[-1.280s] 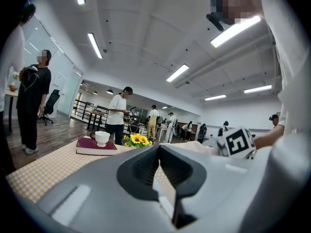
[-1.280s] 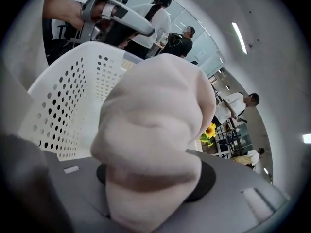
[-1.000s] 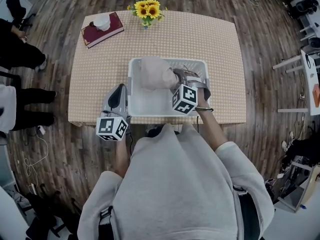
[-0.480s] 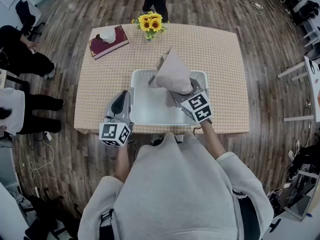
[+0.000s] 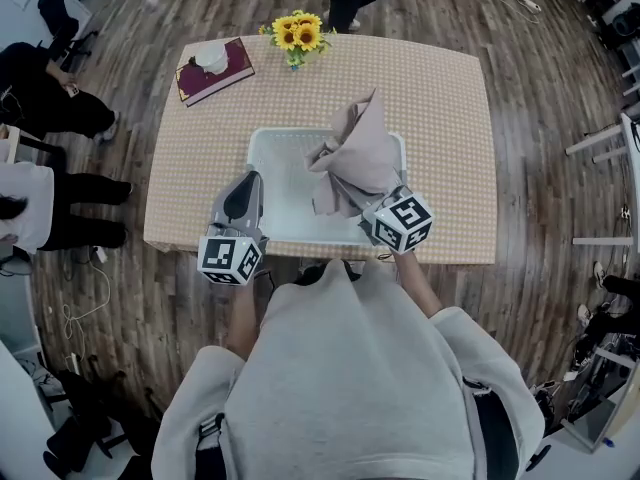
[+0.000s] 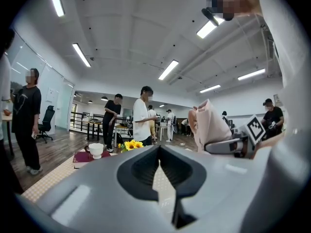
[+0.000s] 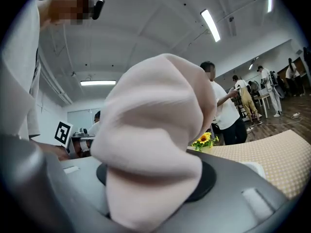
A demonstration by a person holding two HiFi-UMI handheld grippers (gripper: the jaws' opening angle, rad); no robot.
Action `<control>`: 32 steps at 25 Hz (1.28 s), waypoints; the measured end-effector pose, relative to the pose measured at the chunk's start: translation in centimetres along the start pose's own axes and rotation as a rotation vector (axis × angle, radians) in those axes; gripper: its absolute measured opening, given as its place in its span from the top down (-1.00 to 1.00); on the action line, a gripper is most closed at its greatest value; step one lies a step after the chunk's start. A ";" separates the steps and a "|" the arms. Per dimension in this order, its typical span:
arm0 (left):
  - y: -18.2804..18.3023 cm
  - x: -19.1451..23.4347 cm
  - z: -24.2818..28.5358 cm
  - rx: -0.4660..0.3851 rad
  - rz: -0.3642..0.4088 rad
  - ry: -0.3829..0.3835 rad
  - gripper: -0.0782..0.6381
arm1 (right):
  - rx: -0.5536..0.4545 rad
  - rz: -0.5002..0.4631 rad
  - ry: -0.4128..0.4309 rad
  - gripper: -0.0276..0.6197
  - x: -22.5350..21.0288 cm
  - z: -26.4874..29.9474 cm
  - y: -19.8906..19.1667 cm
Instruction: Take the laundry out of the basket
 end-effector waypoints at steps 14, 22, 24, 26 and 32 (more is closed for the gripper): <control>-0.9 -3.2 0.0 -0.004 0.015 0.009 0.75 | -0.075 0.022 0.070 0.26 1.1 -2.6 1.2; 0.4 -4.3 -4.3 -0.044 0.035 -0.011 0.75 | -0.115 -0.059 0.061 0.26 5.5 -5.6 3.3; 0.6 -4.0 -5.9 -0.058 0.041 -0.017 0.75 | -0.121 -0.072 0.053 0.26 7.2 -5.7 3.2; -0.1 -3.6 -8.2 -0.061 0.039 -0.022 0.75 | -0.121 -0.076 0.046 0.26 9.4 -6.0 2.3; -1.8 -3.9 -15.7 -0.073 0.029 -0.045 0.75 | -0.119 -0.092 0.010 0.26 16.1 -8.5 -0.4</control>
Point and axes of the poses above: the fingertips, and each gripper's own axes: z forward along the fingers, x to its left, y out of its top, the point moved 3 cm from there along -z, backward along the fingers, and after that the axes turned 2 degrees about x, right-handed, at the moved point
